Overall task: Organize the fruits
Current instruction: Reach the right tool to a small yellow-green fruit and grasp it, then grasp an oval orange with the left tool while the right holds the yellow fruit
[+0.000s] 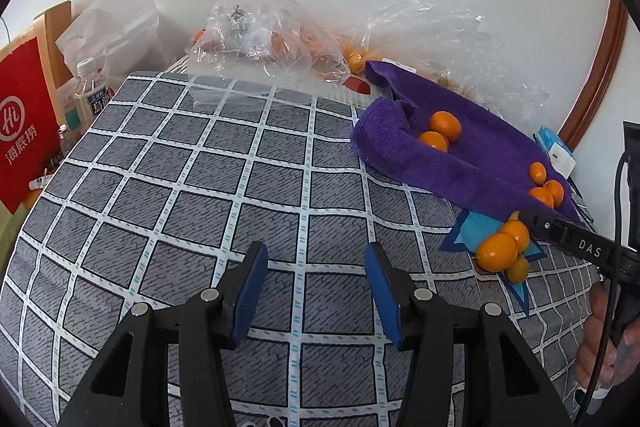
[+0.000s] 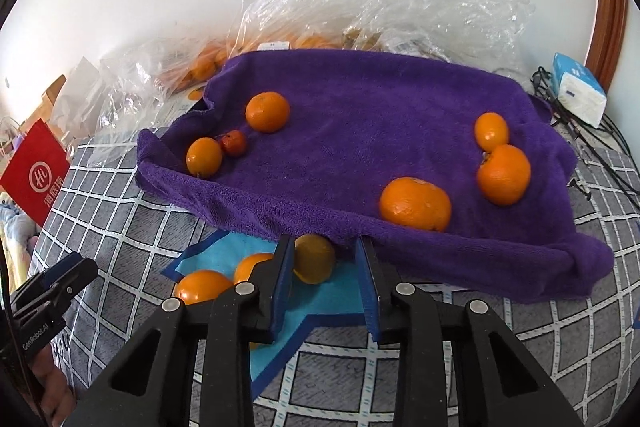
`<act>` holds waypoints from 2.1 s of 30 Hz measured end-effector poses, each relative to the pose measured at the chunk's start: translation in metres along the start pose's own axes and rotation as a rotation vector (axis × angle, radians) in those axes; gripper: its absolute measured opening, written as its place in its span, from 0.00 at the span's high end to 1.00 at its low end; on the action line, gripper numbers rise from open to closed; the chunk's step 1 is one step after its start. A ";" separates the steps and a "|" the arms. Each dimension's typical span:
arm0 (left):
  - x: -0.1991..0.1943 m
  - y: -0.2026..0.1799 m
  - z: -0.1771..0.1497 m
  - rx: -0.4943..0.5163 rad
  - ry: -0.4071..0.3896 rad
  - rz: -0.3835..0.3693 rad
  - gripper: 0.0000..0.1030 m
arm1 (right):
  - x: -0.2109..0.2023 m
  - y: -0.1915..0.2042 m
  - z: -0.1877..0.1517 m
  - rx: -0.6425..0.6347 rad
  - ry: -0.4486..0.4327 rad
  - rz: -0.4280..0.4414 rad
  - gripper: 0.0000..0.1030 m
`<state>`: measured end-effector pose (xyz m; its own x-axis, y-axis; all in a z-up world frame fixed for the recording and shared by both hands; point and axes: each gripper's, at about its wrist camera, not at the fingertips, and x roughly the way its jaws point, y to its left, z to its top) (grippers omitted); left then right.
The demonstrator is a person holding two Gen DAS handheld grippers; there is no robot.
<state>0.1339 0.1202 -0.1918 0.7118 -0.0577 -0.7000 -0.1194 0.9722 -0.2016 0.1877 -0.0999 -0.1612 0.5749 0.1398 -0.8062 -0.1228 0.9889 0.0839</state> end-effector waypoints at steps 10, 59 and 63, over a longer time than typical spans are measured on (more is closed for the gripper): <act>0.002 0.001 -0.001 -0.002 0.007 -0.001 0.53 | 0.017 -0.001 0.000 0.050 0.079 0.060 0.74; 0.023 -0.129 -0.016 0.104 0.132 -0.142 0.40 | -0.062 -0.110 -0.089 0.060 -0.066 -0.168 0.73; 0.028 -0.131 -0.016 0.086 0.108 -0.110 0.53 | -0.060 -0.104 -0.089 0.025 -0.060 -0.158 0.73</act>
<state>0.1585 -0.0125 -0.1960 0.6381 -0.1841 -0.7476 0.0181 0.9743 -0.2245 0.0937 -0.2152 -0.1741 0.6325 -0.0155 -0.7744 -0.0073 0.9996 -0.0260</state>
